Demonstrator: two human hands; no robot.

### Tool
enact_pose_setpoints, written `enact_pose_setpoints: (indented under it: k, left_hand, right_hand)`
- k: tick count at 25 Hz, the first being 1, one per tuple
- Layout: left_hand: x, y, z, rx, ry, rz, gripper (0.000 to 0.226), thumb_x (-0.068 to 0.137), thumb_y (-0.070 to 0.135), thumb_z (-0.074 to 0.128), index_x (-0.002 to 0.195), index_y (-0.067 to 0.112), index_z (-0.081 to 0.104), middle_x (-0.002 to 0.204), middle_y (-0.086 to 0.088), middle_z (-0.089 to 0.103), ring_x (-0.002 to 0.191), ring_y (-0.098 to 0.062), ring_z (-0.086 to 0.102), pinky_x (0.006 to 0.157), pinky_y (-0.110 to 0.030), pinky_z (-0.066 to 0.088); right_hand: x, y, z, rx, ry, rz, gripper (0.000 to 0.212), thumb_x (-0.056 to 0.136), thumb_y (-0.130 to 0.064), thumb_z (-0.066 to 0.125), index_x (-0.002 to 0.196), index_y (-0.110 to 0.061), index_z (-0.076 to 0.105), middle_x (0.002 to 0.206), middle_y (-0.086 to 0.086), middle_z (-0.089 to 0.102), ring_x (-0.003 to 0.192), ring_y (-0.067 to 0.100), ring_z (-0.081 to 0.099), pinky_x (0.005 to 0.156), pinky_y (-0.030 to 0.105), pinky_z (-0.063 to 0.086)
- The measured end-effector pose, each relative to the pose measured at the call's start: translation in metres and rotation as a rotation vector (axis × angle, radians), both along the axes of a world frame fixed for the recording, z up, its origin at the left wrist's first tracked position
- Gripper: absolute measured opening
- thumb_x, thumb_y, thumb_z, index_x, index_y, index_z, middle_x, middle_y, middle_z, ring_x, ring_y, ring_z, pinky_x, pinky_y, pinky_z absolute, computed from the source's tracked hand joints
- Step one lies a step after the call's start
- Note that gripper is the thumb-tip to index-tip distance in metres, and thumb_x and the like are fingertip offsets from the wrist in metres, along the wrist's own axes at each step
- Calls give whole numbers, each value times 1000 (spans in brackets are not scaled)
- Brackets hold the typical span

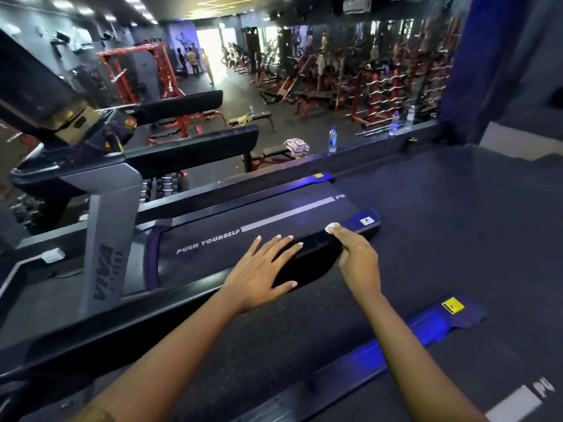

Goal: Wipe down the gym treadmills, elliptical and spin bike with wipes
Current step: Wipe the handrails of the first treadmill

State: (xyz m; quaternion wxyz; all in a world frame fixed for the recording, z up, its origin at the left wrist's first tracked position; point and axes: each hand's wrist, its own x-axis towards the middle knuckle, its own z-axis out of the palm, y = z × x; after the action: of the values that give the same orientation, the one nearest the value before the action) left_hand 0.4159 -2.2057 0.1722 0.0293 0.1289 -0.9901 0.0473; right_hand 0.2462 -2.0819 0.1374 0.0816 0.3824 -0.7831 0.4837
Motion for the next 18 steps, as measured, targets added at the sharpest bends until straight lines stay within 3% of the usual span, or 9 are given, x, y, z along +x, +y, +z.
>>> enact_pose_setpoints:
  k: [3, 6, 8, 10, 14, 18]
  left_hand:
    - [1, -3, -4, -4, 34, -17, 77, 85, 67, 22, 150, 30, 3, 158, 1, 15, 145, -19, 17, 116, -38, 3]
    - [0, -2, -5, -4, 83, -30, 75, 86, 64, 31, 150, 28, 17, 154, -1, 28, 138, -23, 34, 114, -42, 21]
    - [-1, -1, -4, 0, 97, -30, 75, 86, 64, 32, 150, 28, 19, 153, -1, 30, 136, -23, 37, 112, -42, 28]
    - [0, -2, -3, 11, 90, -25, 75, 86, 65, 29, 150, 29, 16, 154, 0, 27, 136, -22, 35, 112, -40, 29]
    - [0, -2, -4, -21, 94, -43, 75, 86, 65, 29, 150, 27, 20, 153, -1, 30, 133, -23, 40, 110, -40, 31]
    - [-1, -2, -7, -28, 104, -41, 75, 86, 64, 30, 150, 26, 20, 151, -3, 34, 131, -25, 43, 109, -44, 34]
  right_hand:
    - [-1, -4, -15, -86, -418, -119, 56, 78, 13, 44, 120, -19, 63, 106, 18, 68, 92, 29, 64, 83, 31, 46]
    - [10, -11, -36, -275, -736, -105, 50, 82, 14, 43, 121, -12, 61, 117, 8, 65, 103, 13, 59, 93, 24, 42]
    - [19, -15, -48, -342, -868, -124, 47, 84, 14, 43, 122, -10, 60, 114, 6, 65, 101, 9, 55, 95, 24, 40]
    - [29, -13, -57, -359, -930, -104, 50, 84, 14, 43, 121, -16, 59, 106, 1, 64, 99, 10, 55, 98, 27, 41]
    - [21, -3, -42, -515, -988, -132, 58, 80, 19, 37, 115, -20, 61, 114, 1, 65, 101, 8, 58, 102, 32, 42]
    - [11, -6, -11, -524, -746, -36, 56, 81, 18, 38, 108, -21, 67, 111, -10, 66, 105, -2, 58, 101, 21, 41]
